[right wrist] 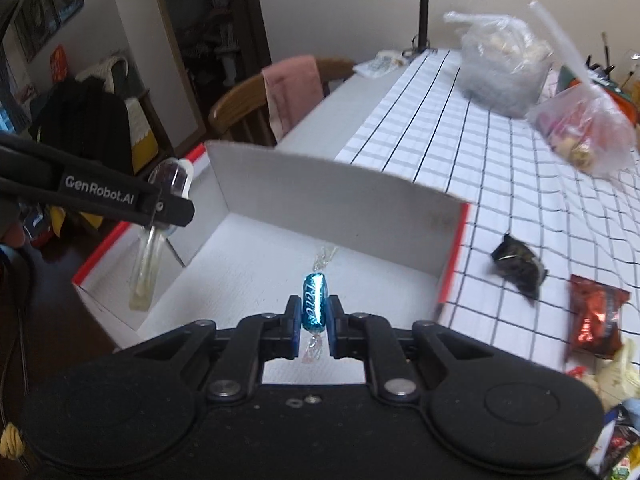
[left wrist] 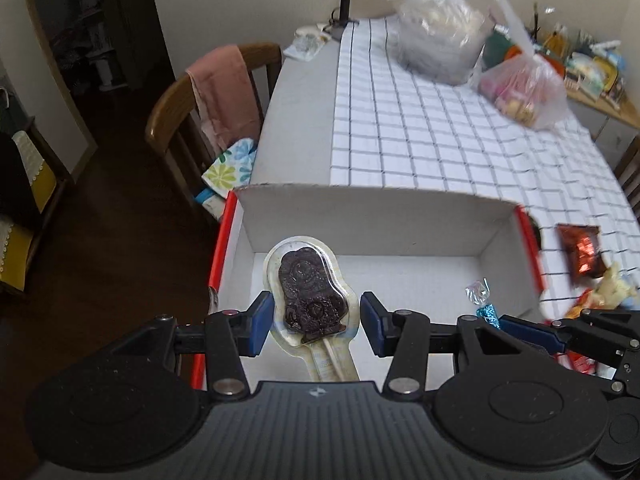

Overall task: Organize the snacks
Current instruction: 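Carry the candy and lollipop with both tools over the open cardboard box, then open both tools to drop the candy and lollipop into the box, then grasp the blue cookie packet with the right tool while the left grasps the white milk packet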

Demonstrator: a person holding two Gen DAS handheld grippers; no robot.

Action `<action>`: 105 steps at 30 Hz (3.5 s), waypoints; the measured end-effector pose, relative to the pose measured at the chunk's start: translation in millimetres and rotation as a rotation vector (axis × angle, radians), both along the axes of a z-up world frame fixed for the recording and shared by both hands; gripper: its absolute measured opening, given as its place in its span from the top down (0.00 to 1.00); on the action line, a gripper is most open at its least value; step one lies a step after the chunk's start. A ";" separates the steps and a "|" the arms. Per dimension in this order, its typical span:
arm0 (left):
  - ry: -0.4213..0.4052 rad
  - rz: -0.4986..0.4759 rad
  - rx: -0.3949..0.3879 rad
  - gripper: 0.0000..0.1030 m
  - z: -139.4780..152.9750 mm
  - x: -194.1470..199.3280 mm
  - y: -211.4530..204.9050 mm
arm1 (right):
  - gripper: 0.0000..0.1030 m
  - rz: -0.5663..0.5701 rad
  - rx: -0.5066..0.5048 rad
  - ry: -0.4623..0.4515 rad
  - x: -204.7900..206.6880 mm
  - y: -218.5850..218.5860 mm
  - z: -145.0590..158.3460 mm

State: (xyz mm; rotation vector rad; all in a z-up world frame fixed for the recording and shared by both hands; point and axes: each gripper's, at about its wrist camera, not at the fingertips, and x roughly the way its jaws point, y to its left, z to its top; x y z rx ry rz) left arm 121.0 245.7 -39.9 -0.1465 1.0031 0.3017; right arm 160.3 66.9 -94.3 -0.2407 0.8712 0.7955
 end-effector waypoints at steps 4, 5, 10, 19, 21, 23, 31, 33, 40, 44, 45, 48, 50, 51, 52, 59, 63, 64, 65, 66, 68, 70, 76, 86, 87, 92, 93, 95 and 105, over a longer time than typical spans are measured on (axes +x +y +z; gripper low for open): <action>0.063 -0.029 0.012 0.54 -22.3 13.9 6.3 | 0.89 0.030 -0.051 0.032 4.2 17.1 -18.0; 0.077 -0.036 0.006 0.54 -27.7 15.9 7.1 | 0.89 0.032 -0.056 0.053 5.2 20.3 -22.2; 0.149 -0.073 0.022 0.54 -51.8 23.4 2.6 | 0.89 0.048 -0.096 0.086 4.3 28.7 -37.2; 0.261 -0.119 0.029 0.54 -83.9 29.2 -5.1 | 0.89 0.062 -0.155 0.140 6.9 34.9 -54.6; 0.264 -0.118 0.021 0.54 -83.9 29.8 -3.3 | 0.87 0.064 -0.168 0.146 9.8 37.4 -56.1; 0.267 -0.118 0.019 0.54 -84.3 31.6 -4.0 | 0.83 0.058 -0.173 0.146 10.5 37.8 -56.0; 0.242 -0.108 -0.015 0.51 -78.6 29.1 2.7 | 0.72 0.045 -0.160 0.148 11.5 33.9 -52.0; 0.227 -0.099 -0.023 0.49 -74.9 26.1 5.5 | 0.70 0.038 -0.145 0.145 12.3 32.1 -48.2; 0.157 -0.080 -0.054 0.47 -54.8 9.6 11.0 | 0.66 0.020 -0.069 0.121 9.2 18.3 -21.4; 0.104 -0.079 -0.060 0.43 -39.1 0.6 10.0 | 0.59 0.012 -0.027 0.104 4.8 6.9 -5.0; 0.090 -0.079 -0.060 0.43 -35.0 -2.3 7.7 | 0.58 0.010 -0.018 0.096 3.4 3.9 -1.0; 0.048 -0.091 -0.063 0.42 -23.0 -9.7 1.3 | 0.54 0.008 0.012 0.078 -0.3 -3.4 10.5; 0.023 -0.097 -0.059 0.42 -15.3 -14.5 -3.6 | 0.48 0.005 0.031 0.066 -3.5 -10.8 17.8; 0.010 -0.099 -0.056 0.42 -11.5 -17.1 -6.2 | 0.47 0.001 0.040 0.059 -5.1 -14.9 21.1; -0.002 -0.101 -0.055 0.41 -7.8 -19.4 -8.5 | 0.44 -0.003 0.049 0.053 -6.8 -19.0 24.4; -0.075 -0.130 -0.043 0.36 13.4 -36.2 -30.5 | 0.32 -0.019 0.095 0.020 -16.6 -46.3 41.5; -0.119 -0.144 -0.033 0.35 24.0 -44.9 -45.1 | 0.23 -0.042 0.127 0.004 -20.6 -65.6 48.1; -0.129 -0.147 -0.031 0.34 26.5 -46.6 -49.1 | 0.21 -0.046 0.135 0.000 -21.4 -71.0 49.7; -0.138 -0.150 -0.032 0.33 28.9 -48.4 -52.5 | 0.20 -0.053 0.144 -0.003 -22.2 -76.7 51.3; -0.146 -0.154 -0.034 0.33 31.4 -50.0 -56.5 | 0.19 -0.060 0.152 -0.005 -22.8 -82.6 52.8; -0.163 -0.166 -0.029 0.33 36.2 -53.2 -66.2 | 0.16 -0.074 0.169 -0.014 -24.5 -94.7 56.1; -0.184 -0.181 -0.017 0.33 40.9 -56.8 -77.1 | 0.13 -0.092 0.184 -0.030 -26.1 -106.7 59.5; -0.234 -0.223 -0.022 0.33 50.2 -62.0 -109.9 | 0.05 -0.132 0.229 -0.052 -29.2 -146.7 65.3; -0.313 -0.265 -0.003 0.23 45.8 -70.1 -167.6 | 0.00 -0.226 0.218 -0.082 -37.6 -213.8 57.1; -0.309 -0.268 -0.015 0.23 43.3 -68.8 -172.4 | 0.00 -0.238 0.216 -0.081 -37.4 -221.3 55.2; -0.282 -0.273 -0.070 0.22 28.6 -59.8 -197.2 | 0.00 -0.297 0.225 -0.077 -35.7 -262.4 45.4; -0.278 -0.275 -0.077 0.22 25.6 -57.8 -202.8 | 0.00 -0.305 0.225 -0.075 -35.0 -270.2 43.0; -0.266 -0.278 -0.084 0.22 18.4 -55.8 -214.5 | 0.00 -0.325 0.209 -0.078 -33.0 -284.5 37.3; -0.191 -0.334 -0.074 0.22 -12.5 -28.0 -270.6 | 0.00 -0.367 0.120 -0.076 -8.4 -341.2 13.5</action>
